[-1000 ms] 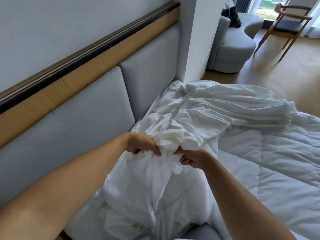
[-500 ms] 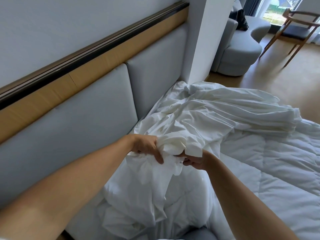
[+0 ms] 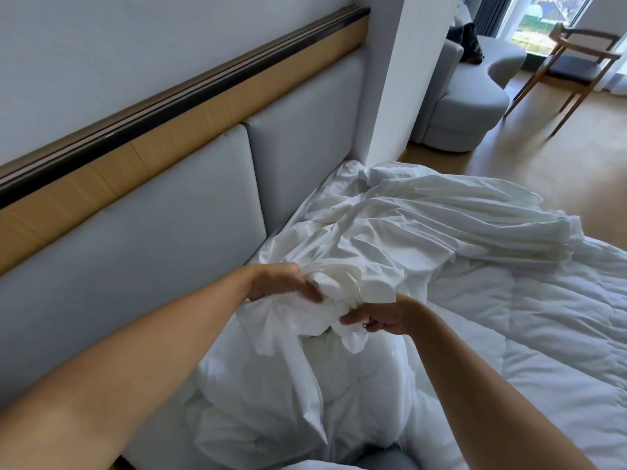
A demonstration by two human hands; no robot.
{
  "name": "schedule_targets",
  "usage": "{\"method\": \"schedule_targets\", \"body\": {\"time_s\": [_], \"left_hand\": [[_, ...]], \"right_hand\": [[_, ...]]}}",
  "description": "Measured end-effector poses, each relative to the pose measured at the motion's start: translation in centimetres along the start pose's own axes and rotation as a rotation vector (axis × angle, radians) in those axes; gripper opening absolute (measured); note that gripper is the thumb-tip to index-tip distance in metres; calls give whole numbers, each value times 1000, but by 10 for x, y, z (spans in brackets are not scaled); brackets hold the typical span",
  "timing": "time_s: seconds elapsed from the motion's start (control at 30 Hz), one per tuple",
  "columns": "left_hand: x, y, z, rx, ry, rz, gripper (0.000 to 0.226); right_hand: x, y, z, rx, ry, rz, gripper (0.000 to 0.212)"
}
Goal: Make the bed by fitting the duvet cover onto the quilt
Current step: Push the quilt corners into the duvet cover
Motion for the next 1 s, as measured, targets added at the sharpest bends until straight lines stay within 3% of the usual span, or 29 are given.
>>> {"method": "schedule_targets", "body": {"time_s": [0.1, 0.2, 0.3, 0.37, 0.5, 0.57, 0.67, 0.73, 0.83, 0.9, 1.0], "left_hand": [[-15, 6, -8, 105, -117, -210, 46], [-15, 11, -4, 21, -81, -225, 29], [1, 12, 3, -55, 89, -54, 25], [8, 7, 7, -82, 123, 91, 26], [1, -3, 15, -123, 91, 186, 25], [-1, 0, 12, -80, 0, 102, 41], [-10, 8, 3, 29, -126, -129, 37], [-14, 8, 1, 16, -180, -143, 35], [-13, 8, 5, -46, -100, -34, 32], [-2, 8, 10, -60, -30, 89, 42], [15, 9, 24, -96, 39, 253, 28]], "right_hand": [[3, -2, -2, 61, -65, 49, 29], [3, -4, -4, 106, -117, 70, 29], [-7, -6, -5, 101, -134, -2, 21], [-19, -8, -6, 43, -45, -30, 27], [-21, -16, -11, -5, 20, 130, 31], [-11, -17, -12, 42, -105, 164, 21], [-3, -15, -11, 103, -181, 167, 15], [-4, -16, -11, 146, -208, 180, 16], [-4, -22, -12, 196, -358, 207, 20], [-6, -23, -12, 155, -408, 180, 6], [-14, -19, -14, 49, -215, 58, 35]]}}
Point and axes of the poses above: each hand's wrist, its own y-axis away from the middle knuckle, its own x-axis out of the back of the hand, z = x × y, the point moved 5 cm from there along -y, towards the middle knuckle, and after that the axes turned 11 degrees about -x, right-handed, at the moved point
